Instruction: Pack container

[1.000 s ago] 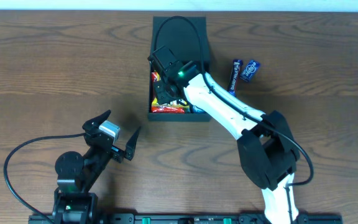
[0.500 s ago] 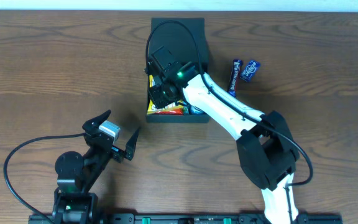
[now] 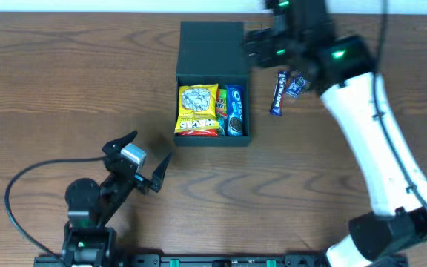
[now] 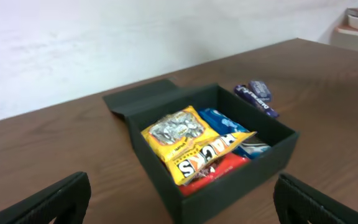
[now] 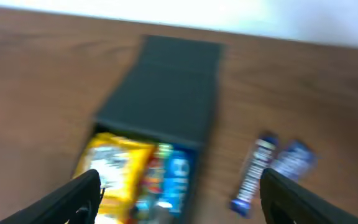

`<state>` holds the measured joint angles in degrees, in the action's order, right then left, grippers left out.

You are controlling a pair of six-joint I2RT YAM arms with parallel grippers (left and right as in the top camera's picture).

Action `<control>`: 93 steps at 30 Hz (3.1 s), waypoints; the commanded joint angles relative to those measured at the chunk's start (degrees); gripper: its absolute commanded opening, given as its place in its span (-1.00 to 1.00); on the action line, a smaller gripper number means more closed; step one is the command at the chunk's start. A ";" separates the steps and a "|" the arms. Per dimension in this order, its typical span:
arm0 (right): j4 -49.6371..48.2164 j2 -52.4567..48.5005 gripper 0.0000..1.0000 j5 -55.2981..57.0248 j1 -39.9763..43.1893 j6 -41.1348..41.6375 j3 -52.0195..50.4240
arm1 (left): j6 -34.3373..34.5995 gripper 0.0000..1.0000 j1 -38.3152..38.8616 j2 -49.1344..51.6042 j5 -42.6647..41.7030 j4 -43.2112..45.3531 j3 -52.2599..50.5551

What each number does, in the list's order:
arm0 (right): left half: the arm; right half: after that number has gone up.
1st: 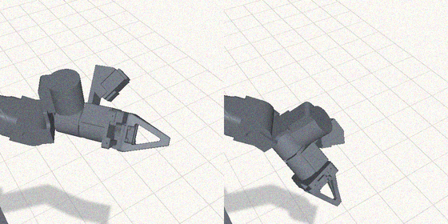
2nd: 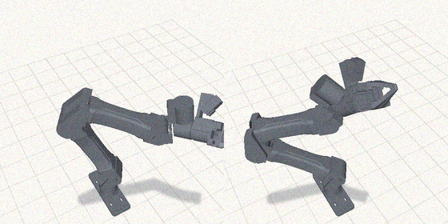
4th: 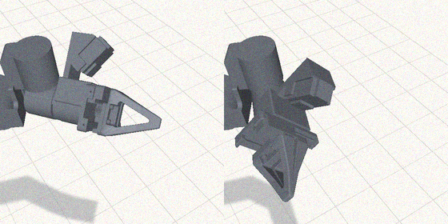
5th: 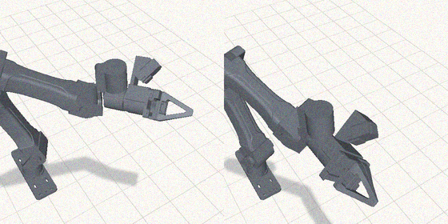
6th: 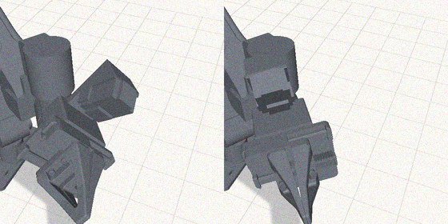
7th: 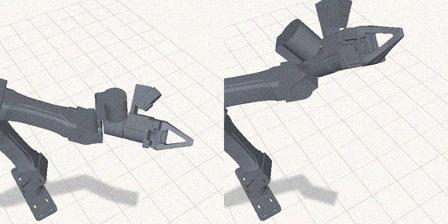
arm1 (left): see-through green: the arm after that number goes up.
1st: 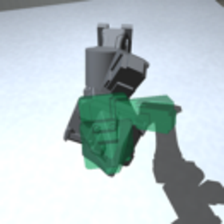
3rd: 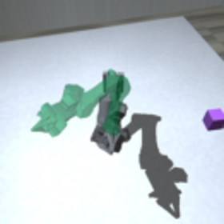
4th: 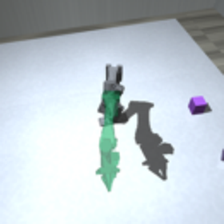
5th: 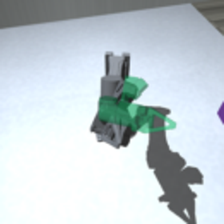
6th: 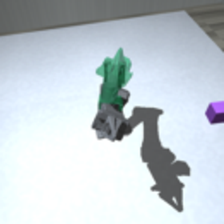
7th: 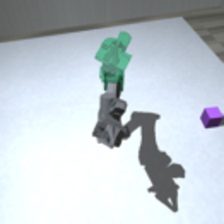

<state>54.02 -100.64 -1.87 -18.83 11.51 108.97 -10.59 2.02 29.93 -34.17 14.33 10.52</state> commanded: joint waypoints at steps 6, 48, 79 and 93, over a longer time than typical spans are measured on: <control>0.66 -3.58 0.58 1.44 12.44 -0.02 -5.07 | -6.71 0.90 6.47 22.25 1.46 -5.79 19.26; 1.60 -13.29 0.12 -9.09 19.10 -3.04 -7.58 | -13.62 -0.88 16.17 66.16 4.11 -10.47 47.34; -0.44 -26.99 -0.12 -5.46 9.81 6.27 -7.74 | -21.59 -0.88 16.46 69.18 9.09 -21.84 47.28; -3.50 -30.77 -0.41 -0.85 9.60 8.20 -7.74 | -21.59 -0.89 16.46 69.18 9.11 -23.50 47.28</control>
<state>50.85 -131.00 -3.95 -8.97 19.09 101.45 -31.57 18.46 97.80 -26.50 -8.60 57.12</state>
